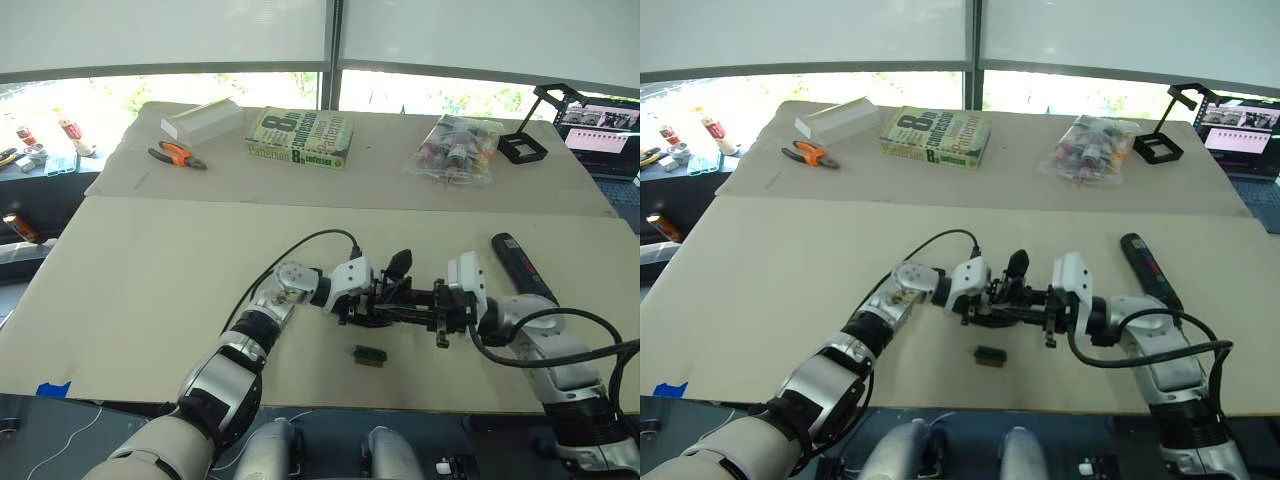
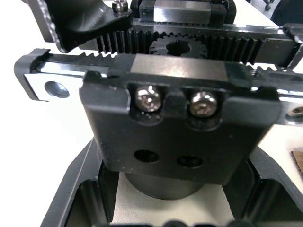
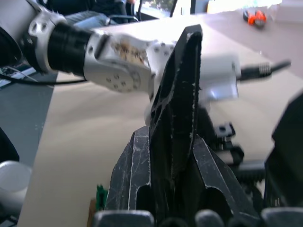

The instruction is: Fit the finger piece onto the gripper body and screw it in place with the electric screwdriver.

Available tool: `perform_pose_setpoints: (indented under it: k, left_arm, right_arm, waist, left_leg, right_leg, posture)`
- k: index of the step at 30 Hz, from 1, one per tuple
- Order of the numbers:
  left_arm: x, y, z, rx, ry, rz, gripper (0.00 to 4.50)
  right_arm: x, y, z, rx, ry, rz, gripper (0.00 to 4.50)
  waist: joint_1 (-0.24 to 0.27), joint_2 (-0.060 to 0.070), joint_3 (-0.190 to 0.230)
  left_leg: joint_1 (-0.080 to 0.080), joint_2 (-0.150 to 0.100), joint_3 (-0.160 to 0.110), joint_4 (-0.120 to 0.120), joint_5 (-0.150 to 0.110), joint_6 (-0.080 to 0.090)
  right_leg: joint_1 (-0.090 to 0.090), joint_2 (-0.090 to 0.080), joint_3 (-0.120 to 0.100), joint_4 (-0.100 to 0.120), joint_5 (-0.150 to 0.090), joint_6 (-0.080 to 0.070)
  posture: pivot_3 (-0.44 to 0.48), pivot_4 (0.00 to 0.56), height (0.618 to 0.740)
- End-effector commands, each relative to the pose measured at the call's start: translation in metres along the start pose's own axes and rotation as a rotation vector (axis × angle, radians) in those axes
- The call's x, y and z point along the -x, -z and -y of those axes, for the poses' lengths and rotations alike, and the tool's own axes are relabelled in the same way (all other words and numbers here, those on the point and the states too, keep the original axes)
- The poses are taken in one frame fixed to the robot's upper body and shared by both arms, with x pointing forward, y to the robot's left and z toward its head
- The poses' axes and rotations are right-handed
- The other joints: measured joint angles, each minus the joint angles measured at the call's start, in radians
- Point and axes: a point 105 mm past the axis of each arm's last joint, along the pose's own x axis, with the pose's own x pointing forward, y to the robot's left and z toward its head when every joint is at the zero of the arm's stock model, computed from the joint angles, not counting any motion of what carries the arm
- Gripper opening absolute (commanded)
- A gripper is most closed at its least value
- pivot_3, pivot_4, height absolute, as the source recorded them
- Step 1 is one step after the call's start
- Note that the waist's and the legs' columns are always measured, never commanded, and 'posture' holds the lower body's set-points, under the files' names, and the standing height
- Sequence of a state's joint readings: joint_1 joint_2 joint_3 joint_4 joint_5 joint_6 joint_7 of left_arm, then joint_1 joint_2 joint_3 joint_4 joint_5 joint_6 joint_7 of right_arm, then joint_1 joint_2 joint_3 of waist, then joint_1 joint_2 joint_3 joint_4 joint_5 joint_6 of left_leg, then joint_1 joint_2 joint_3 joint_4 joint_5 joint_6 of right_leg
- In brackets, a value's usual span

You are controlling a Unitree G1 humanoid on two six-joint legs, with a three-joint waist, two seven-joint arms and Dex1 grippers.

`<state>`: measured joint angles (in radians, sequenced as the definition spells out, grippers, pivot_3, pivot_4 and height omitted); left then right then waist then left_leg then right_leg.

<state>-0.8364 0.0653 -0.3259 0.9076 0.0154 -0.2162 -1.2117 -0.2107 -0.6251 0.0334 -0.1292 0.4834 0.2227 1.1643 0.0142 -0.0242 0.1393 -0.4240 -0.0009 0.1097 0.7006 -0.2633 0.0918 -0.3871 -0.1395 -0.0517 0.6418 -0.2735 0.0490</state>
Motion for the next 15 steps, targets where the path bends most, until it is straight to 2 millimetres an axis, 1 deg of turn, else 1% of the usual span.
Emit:
perform_pose_setpoints:
  k: [1,9,15]
  left_arm:
    - [0.002,0.004,0.000,0.002,-0.006,-0.017,2.35]
    - [0.002,0.004,0.001,0.001,-0.005,-0.017,2.35]
    - [0.002,0.004,0.000,0.001,-0.005,-0.017,2.35]
  right_arm:
    - [0.001,-0.002,-0.001,0.034,-0.011,0.001,0.36]
    - [0.006,0.006,0.000,0.016,0.004,-0.027,0.36]
    - [0.013,0.015,0.002,-0.038,0.030,-0.051,0.36]
  waist:
    - [0.000,0.000,0.000]
    - [0.000,0.000,0.000]
    - [0.000,0.000,0.000]
  left_leg:
    - [0.000,0.000,0.000,0.000,0.000,0.000]
    - [0.000,0.000,0.000,0.000,0.000,0.000]
    - [0.000,0.000,0.000,0.000,0.000,0.000]
  right_leg:
    - [0.000,0.000,0.000,0.000,0.000,0.000]
    - [0.000,0.001,-0.001,0.000,0.000,0.000]
    - [0.000,0.002,-0.001,0.000,0.000,0.000]
  posture:
    - [0.000,0.150,0.740]
    - [0.000,0.150,0.740]
    - [0.000,0.150,0.740]
